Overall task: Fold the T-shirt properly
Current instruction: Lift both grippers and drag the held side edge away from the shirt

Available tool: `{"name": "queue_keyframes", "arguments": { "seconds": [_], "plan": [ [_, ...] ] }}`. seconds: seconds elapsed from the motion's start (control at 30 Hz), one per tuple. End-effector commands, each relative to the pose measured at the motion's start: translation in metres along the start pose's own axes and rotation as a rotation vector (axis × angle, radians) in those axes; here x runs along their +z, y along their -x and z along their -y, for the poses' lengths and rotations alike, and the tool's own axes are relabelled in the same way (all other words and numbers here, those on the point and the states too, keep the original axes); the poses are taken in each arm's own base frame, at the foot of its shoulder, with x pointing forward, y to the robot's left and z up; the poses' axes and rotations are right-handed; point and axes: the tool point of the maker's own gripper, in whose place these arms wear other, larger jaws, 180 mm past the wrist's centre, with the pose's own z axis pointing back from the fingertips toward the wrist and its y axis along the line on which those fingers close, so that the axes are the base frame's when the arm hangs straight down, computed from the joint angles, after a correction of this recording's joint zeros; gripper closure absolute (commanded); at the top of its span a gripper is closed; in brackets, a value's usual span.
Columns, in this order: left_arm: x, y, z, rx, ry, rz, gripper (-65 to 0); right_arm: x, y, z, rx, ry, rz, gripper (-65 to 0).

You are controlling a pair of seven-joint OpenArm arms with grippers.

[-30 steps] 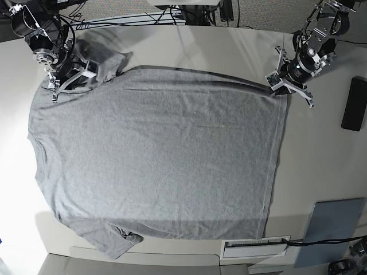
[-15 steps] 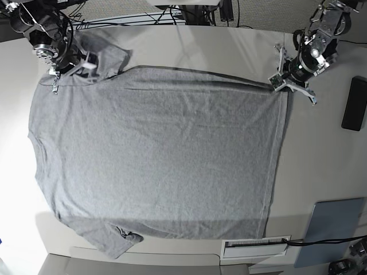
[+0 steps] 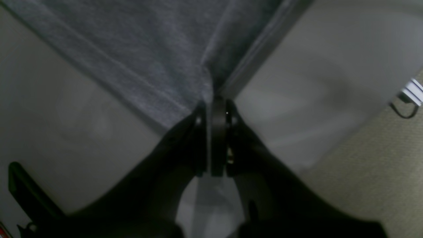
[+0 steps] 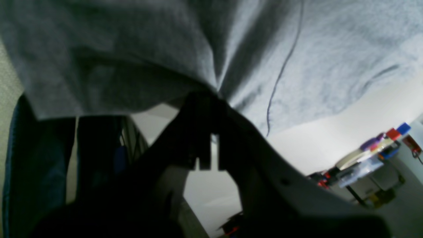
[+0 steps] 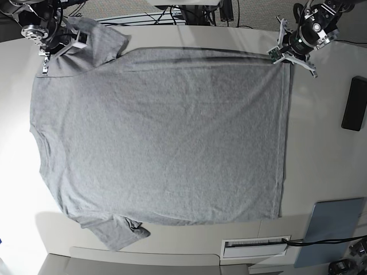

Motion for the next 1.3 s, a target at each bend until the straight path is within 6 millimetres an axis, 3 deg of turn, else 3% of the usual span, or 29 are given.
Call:
{"name": "queue_keyframes", "arguments": {
  "seconds": [0.0,0.27,0.5,0.8,0.97,1.27],
  "plan": [
    [0.003,0.013,0.023,-0.013,0.089,-0.045,0.0,0.005,0.003,0.004,0.021,0.012,-0.008,0.0],
    [0.007,0.021,0.039,-0.019,0.135,-0.068,0.0,0.019,0.002,-0.028,0.046,-0.054,-0.021,0.0],
    [0.016,0.038,0.059,-0.027,0.185,-0.114,0.0,0.023,0.009,-0.043,0.055,-0.064,-0.051,0.0],
    [0.026,0.053,0.047,-0.003,0.148,-0.146,0.0,0.032,0.005,-0.057,0.066,-0.099,-0.039,0.0],
    [0.027,0.044,0.041,-0.009,0.128,-0.125,0.0,0.034,0.003,-0.036,0.074,0.001,-0.048,0.0],
    [0.029,0.028,-0.007,0.073,-0.002,-0.066,0.0,0.037,0.009,0.050,-0.021,0.268,-0.044,0.0]
  ]
}}
